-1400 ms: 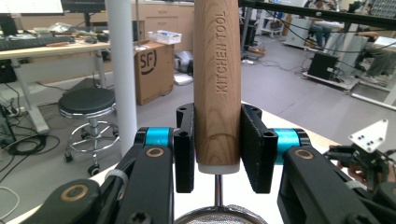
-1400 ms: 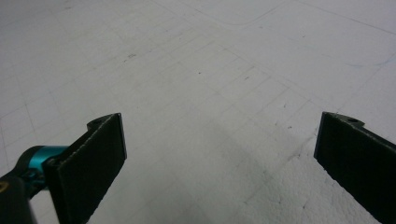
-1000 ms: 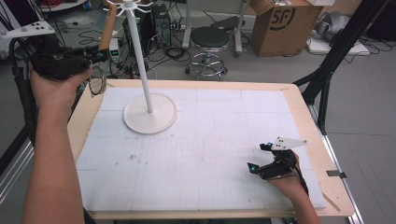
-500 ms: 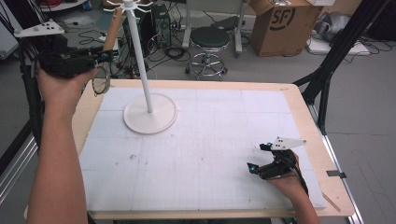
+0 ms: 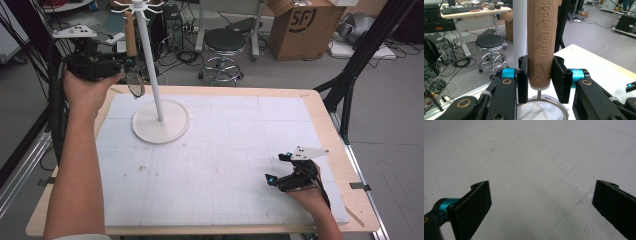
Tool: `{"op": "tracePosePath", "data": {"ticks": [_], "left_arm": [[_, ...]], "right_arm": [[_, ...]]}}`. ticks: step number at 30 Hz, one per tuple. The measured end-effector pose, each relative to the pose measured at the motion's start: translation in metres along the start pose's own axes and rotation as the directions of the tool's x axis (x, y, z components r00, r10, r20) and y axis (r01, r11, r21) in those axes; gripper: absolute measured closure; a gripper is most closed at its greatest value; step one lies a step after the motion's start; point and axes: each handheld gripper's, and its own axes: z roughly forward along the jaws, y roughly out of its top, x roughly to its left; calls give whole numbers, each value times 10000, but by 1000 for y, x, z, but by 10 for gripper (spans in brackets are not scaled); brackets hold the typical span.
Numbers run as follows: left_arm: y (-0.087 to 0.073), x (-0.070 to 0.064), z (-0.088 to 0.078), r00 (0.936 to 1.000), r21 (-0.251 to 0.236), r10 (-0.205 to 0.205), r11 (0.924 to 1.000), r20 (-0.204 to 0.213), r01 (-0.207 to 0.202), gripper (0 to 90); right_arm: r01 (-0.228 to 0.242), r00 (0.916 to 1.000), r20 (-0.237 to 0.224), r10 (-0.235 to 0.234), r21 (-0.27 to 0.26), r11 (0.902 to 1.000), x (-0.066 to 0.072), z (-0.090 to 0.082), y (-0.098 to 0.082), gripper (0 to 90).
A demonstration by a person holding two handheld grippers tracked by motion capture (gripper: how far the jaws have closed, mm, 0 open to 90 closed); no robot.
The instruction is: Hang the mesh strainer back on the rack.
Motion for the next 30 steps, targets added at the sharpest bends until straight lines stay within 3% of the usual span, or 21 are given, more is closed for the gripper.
{"op": "tracePosePath", "data": {"ticks": [13, 16, 21, 30], "left_arm": [[1, 2, 13, 10000, 29, -50, 10000, 5, 50, 684], [1, 2, 15, 9998, 220, -90, 9997, -182, 94, 675], [-1, 1, 17, 9992, 537, 41, 9986, -388, -20, 586], [-10, 0, 3, 9990, 294, -168, 9994, -405, 180, 442]], "right_arm": [[21, 10000, -29, -21, 25, 10000, 0, 1, 0, 11], [9, 10000, -33, -8, 35, 10000, 0, 0, 0, 11], [17, 10000, -3, -17, 38, 10000, 1, 0, 0, 11], [57, 10000, -30, -57, 18, 10000, 2, 0, 0, 11]]}}
